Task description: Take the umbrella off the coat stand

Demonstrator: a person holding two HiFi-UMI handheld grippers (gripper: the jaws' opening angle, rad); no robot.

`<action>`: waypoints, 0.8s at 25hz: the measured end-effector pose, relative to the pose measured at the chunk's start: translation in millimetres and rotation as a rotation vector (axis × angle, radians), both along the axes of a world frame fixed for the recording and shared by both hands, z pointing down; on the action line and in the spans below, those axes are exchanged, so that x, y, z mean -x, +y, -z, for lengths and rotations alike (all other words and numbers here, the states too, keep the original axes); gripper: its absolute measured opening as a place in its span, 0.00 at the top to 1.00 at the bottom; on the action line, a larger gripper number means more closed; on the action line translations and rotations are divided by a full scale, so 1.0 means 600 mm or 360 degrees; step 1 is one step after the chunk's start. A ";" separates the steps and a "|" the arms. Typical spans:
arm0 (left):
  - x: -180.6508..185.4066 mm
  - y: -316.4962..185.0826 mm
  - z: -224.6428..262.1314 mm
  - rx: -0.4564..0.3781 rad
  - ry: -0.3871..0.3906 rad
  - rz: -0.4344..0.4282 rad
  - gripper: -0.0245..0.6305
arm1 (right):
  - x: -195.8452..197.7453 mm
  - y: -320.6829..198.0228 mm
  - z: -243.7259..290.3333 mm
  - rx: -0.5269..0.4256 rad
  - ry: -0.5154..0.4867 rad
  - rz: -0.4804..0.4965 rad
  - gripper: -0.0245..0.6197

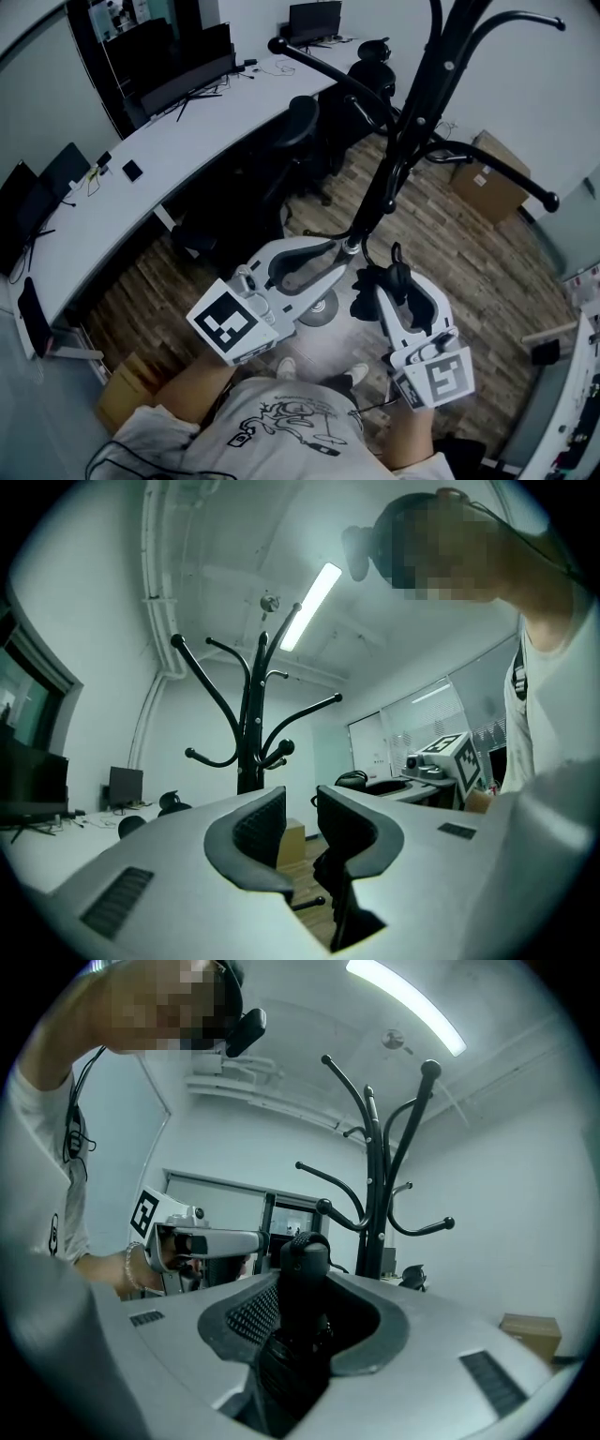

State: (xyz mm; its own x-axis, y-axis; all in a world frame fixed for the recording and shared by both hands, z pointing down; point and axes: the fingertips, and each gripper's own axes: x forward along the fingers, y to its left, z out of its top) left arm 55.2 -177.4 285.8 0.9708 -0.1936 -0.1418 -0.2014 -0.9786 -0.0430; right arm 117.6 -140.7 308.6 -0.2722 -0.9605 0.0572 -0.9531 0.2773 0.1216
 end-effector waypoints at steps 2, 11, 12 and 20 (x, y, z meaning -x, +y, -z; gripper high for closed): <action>-0.003 0.001 -0.013 -0.0051 -0.0011 0.0017 0.79 | -0.009 0.003 -0.007 0.0015 -0.0001 -0.0029 0.73; -0.003 -0.015 -0.055 0.0026 -0.0031 0.0106 0.85 | -0.035 0.011 -0.032 0.0068 -0.0015 -0.0122 0.73; -0.003 -0.018 -0.059 0.0036 -0.0035 0.0109 0.85 | -0.037 0.012 -0.036 0.0071 -0.0021 -0.0129 0.73; -0.004 -0.022 -0.091 0.0154 -0.0105 0.0102 0.85 | -0.034 0.016 -0.047 0.0099 -0.0042 -0.0140 0.73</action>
